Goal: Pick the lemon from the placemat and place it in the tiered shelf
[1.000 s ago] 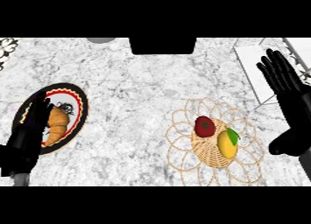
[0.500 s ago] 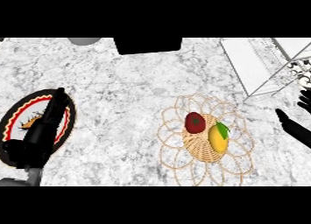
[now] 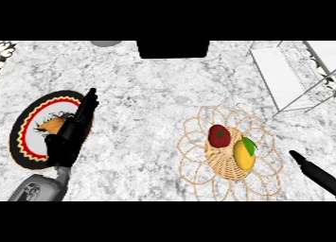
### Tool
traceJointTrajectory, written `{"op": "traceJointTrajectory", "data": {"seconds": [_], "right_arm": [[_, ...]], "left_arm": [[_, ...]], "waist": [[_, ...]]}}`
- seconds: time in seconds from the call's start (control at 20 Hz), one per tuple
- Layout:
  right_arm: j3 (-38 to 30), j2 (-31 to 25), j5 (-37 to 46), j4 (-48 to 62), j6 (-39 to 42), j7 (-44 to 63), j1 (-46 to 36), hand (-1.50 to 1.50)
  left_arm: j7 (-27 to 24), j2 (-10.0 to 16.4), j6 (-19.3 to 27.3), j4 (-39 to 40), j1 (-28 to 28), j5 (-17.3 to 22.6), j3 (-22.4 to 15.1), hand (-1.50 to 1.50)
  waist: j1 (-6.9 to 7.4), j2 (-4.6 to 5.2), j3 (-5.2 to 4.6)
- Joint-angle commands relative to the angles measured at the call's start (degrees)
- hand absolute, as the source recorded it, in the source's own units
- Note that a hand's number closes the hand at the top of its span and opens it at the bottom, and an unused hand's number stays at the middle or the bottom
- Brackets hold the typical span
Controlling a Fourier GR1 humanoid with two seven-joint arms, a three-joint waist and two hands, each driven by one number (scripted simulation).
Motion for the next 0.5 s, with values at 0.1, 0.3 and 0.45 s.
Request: {"op": "traceJointTrajectory", "data": {"seconds": [0.1,0.3,0.45], "right_arm": [[7.9,-7.7,8.0,-8.7,1.1,10.8,6.2,-1.5],[12.6,-12.7,14.2,-21.7,-4.0,26.7,7.3,-1.5],[12.1,-20.9,16.0,-27.9,-1.0,37.5,8.5,-1.5]], "left_arm": [[-0.3,-1.8,-0.5,1.0,-1.2,-1.3,-0.2,0.0],[0.2,-3.4,0.3,3.4,-2.6,-2.4,0.0,0.0],[-0.3,-1.9,-1.3,2.5,-2.1,-2.4,0.5,0.0]], "waist": [[1.12,-0.14,-0.14],[1.1,-0.14,-0.24],[1.17,-0.2,-0.27]]}}
